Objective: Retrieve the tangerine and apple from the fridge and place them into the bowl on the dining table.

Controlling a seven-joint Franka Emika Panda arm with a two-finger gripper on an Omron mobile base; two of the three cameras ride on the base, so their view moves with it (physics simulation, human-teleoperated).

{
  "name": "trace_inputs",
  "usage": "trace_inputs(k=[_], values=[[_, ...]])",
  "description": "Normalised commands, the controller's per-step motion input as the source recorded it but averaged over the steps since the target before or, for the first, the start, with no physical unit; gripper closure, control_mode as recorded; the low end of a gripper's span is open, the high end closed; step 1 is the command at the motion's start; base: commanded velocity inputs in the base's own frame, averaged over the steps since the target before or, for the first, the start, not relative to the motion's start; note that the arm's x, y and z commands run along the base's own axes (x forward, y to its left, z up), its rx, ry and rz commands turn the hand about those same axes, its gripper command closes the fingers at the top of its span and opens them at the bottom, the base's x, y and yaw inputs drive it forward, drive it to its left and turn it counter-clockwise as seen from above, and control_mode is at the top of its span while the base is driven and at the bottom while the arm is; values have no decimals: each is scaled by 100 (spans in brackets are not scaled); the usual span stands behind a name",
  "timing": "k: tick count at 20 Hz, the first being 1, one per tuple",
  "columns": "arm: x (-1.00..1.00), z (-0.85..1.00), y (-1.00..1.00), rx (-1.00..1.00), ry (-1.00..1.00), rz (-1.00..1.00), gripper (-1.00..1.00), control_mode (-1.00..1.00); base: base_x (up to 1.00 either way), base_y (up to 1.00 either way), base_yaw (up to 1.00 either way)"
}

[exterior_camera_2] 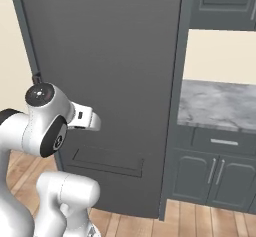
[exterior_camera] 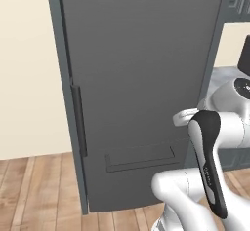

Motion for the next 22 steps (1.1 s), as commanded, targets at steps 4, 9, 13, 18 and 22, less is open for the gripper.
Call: trace_inputs(k=[4, 9, 13, 18, 22], values=[[0, 0, 0, 0, 0, 0, -100, 100, -41, 97, 0], [0, 0, 0, 0, 0, 0, -100, 100, -32, 94, -6], [0, 0, 0, 0, 0, 0, -100, 100, -30, 66, -26], [0, 0, 0, 0, 0, 0, -100, 100, -8, 70, -36], [0, 0, 0, 0, 0, 0, -100, 100, -6, 75, -26]])
